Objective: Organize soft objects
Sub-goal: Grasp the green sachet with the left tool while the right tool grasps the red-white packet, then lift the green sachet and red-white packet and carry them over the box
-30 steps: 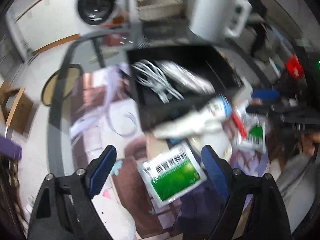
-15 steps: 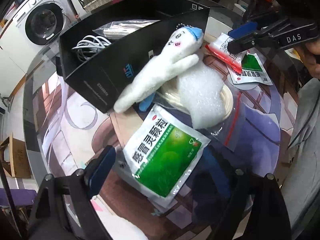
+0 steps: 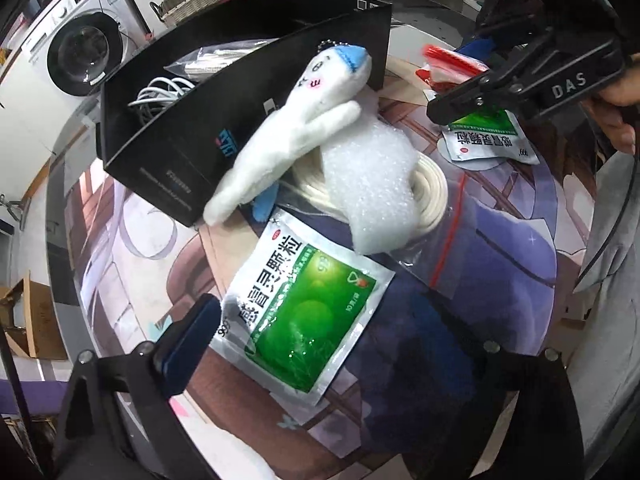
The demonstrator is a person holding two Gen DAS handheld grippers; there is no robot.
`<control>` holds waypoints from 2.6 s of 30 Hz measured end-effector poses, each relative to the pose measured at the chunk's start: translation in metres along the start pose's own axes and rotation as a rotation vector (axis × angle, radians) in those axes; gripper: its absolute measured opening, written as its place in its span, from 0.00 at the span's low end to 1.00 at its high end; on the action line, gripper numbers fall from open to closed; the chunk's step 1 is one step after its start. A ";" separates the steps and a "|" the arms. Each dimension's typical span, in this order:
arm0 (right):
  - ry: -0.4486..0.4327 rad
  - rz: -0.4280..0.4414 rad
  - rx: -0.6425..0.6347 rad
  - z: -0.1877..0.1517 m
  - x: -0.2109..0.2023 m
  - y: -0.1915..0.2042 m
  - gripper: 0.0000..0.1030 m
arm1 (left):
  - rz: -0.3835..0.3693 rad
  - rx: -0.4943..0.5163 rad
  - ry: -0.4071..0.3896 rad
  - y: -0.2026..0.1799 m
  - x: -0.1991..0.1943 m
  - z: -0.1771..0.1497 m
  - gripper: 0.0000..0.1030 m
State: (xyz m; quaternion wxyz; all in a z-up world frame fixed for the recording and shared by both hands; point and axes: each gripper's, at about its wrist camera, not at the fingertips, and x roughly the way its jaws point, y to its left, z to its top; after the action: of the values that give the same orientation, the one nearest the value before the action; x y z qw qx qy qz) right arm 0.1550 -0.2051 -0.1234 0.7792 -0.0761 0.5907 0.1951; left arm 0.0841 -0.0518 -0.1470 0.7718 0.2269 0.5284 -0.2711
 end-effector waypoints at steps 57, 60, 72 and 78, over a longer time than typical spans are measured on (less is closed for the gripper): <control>-0.041 0.125 -0.170 -0.012 -0.017 0.035 0.43 | -0.111 -0.041 -0.033 -0.018 -0.038 0.012 0.27; -0.047 0.131 -0.174 -0.013 -0.020 0.035 0.43 | -0.112 -0.056 -0.069 -0.010 -0.053 0.011 0.27; -0.199 0.136 -0.182 -0.008 -0.059 0.042 0.43 | -0.120 -0.090 -0.289 0.010 -0.111 0.004 0.27; -0.320 0.124 -0.174 -0.004 -0.083 0.049 0.43 | -0.047 -0.180 -0.433 0.018 -0.133 0.011 0.27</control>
State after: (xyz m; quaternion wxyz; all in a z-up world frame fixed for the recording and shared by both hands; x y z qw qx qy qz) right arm 0.1132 -0.1797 -0.0407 0.8401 -0.0745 0.4439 0.3026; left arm 0.0646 -0.0221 -0.0173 0.8777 0.0814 0.3779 -0.2834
